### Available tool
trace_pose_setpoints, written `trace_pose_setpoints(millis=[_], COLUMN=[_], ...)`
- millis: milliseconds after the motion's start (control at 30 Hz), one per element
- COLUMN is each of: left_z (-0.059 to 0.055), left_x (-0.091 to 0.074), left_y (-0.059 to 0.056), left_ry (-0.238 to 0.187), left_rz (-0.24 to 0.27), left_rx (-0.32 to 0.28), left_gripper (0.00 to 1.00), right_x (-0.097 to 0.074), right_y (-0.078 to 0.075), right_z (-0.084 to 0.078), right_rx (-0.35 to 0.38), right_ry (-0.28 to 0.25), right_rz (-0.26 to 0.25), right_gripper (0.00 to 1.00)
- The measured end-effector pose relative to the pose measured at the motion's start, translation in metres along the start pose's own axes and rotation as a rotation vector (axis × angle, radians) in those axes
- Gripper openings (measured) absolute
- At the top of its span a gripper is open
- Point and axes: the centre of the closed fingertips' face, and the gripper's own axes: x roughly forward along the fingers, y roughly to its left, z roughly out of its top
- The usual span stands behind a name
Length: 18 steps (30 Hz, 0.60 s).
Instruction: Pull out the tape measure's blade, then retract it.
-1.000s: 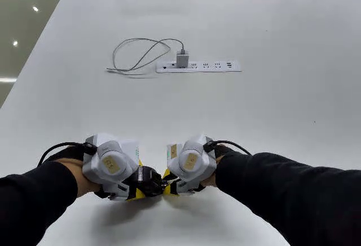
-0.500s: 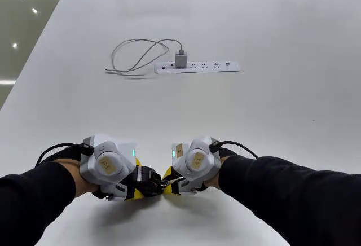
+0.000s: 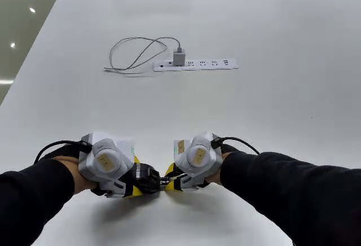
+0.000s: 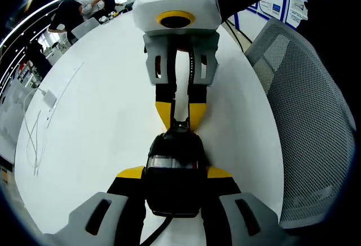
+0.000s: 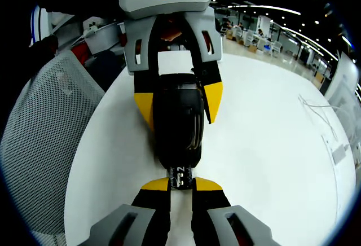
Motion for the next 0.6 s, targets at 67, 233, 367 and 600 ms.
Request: trace_pose_setpoints(millis=[67, 233, 367, 600], left_z=[-0.0002, -0.0002, -0.0005, -0.0008], left_x=[-0.0001, -0.0002, 0.0, 0.0003], left_y=[0.0, 0.0002, 0.0004, 0.0004], left_ry=[0.0, 0.0, 0.003, 0.005], left_rz=[0.0, 0.002, -0.001, 0.001], left_rx=[0.001, 0.0, -0.003, -0.002], left_gripper=[0.34, 0.34, 0.34, 0.34], right_x=[-0.0005, -0.0022, -0.0035, -0.0052], right_y=[0.0, -0.0005, -0.001, -0.0017], right_z=[-0.0006, -0.0026, -0.0048, -0.0075], right_rx=[0.0, 0.007, 0.014, 0.013], right_ry=[0.002, 0.004, 0.005, 0.009], right_rz=[0.0, -0.003, -0.006, -0.01], right_gripper=[0.1, 0.1, 0.1, 0.1])
